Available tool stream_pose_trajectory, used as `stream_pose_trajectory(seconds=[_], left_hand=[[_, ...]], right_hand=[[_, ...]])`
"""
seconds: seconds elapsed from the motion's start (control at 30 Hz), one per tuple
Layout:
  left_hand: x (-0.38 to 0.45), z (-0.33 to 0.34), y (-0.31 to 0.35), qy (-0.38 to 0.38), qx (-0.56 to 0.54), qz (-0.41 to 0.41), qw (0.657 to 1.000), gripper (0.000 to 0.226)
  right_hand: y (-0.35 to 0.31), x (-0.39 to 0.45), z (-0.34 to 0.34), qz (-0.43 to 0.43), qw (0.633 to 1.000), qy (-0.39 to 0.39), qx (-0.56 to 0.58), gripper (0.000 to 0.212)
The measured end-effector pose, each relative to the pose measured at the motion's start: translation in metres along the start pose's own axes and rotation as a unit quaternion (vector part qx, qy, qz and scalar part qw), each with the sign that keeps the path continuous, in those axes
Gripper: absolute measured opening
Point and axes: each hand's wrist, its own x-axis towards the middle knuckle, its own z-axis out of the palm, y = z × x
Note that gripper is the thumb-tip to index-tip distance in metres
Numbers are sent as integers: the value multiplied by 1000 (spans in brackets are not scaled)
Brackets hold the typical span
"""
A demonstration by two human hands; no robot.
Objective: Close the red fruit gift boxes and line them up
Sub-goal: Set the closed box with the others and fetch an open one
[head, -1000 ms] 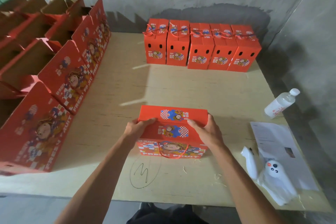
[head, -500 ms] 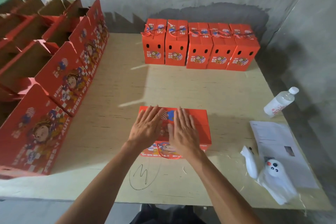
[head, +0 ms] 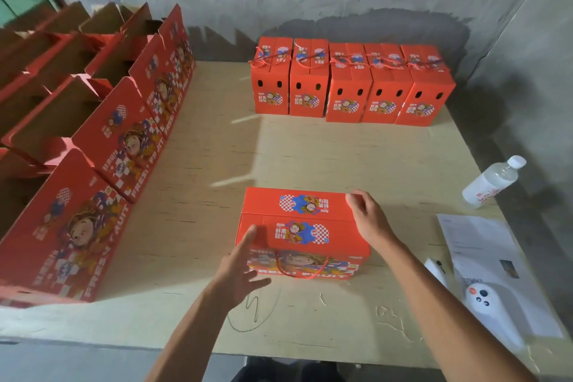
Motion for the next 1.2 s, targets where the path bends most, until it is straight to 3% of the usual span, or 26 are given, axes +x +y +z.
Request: stream_pose_trajectory(seconds=[0.07, 0.2, 0.33, 0.43, 0.53, 0.6, 0.67, 0.73, 0.83, 0.93, 1.0, 1.13, 1.2], left_hand=[[3, 9, -2, -41, -80, 11, 996, 73], [18, 19, 3, 61, -116, 38, 991, 67], [28, 25, 21, 113, -99, 125, 981, 48], [36, 29, 43, 101, -30, 163, 981, 28], [44, 30, 66, 105, 49, 186, 976, 33], [47, 30, 79, 147, 154, 200, 956, 39], [46, 28, 87, 176, 245, 161, 940, 56], [40, 23, 90, 172, 287, 105, 937, 63], [31, 22, 91, 152, 311, 120, 930, 51], [16, 35, 97, 149, 301, 227, 914, 38], [2, 47, 108, 136, 269, 272, 914, 41], [-31, 75, 124, 99, 318, 340, 880, 37], [-42, 85, 127, 101, 341, 369, 859, 33]], right_hand=[[2, -1, 3, 11, 999, 19, 26, 29], [1, -12, 8, 44, 995, 80, 42, 44], [-7, -37, 17, 122, 983, 131, -34, 60], [-12, -59, 18, 116, 987, 74, -80, 80], [-18, -71, 22, 118, 987, -17, -105, 81], [-22, -73, 29, 123, 989, -71, -45, 80], [-23, -71, 36, 133, 981, -116, 83, 66], [-24, -64, 38, 170, 945, -162, 228, 37], [-29, -49, 38, 197, 898, -190, 344, 31], [-41, -41, 41, 145, 939, -113, 289, 13], [-58, -39, 42, 67, 964, -68, 250, 15], [-104, -46, 45, -50, 971, -80, 220, 30], [-124, -47, 49, -88, 966, -102, 219, 23]])
